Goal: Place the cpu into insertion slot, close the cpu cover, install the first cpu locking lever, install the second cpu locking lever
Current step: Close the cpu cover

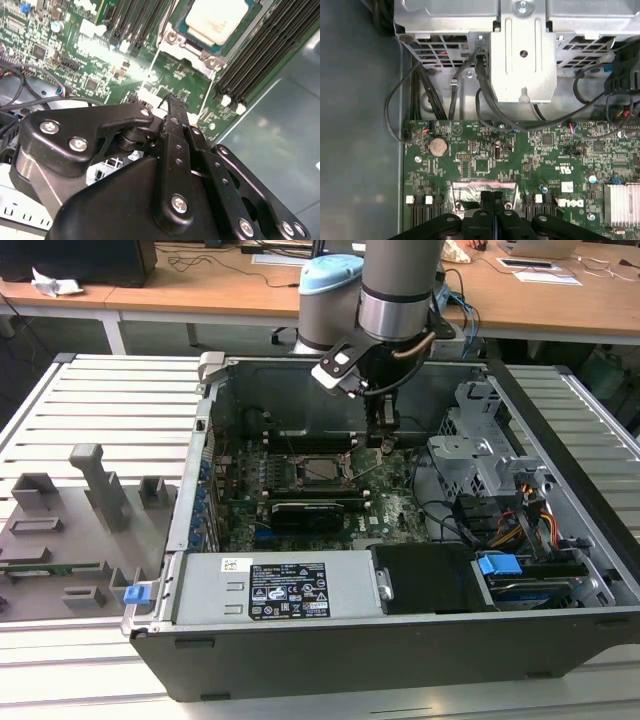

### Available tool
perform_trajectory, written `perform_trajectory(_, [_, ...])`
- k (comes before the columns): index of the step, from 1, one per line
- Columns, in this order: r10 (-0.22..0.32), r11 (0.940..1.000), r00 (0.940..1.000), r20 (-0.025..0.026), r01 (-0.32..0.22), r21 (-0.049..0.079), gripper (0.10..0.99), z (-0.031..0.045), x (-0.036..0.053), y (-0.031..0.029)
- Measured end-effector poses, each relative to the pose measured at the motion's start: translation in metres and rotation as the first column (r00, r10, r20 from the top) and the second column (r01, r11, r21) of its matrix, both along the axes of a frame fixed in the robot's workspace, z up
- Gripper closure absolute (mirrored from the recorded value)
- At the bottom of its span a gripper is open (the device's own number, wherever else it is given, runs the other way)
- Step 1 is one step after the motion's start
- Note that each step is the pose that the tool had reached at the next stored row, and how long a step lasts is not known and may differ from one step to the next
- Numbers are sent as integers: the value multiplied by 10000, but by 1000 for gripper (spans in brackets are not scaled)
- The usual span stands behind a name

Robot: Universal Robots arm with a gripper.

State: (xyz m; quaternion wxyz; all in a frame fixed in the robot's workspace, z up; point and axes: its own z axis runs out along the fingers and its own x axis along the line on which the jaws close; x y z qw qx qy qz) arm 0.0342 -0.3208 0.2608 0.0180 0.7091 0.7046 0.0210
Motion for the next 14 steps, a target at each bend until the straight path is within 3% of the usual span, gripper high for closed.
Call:
perform_trajectory(2, [7, 10000, 10000, -34, -7, 0, 980, -13, 74, 0])
perform_trajectory(5, [7, 10000, 10000, -46, -7, 0, 980, -20, 150, 7])
perform_trajectory(14, [46, 10000, 10000, -48, -46, -6, 980, -62, 254, 44])
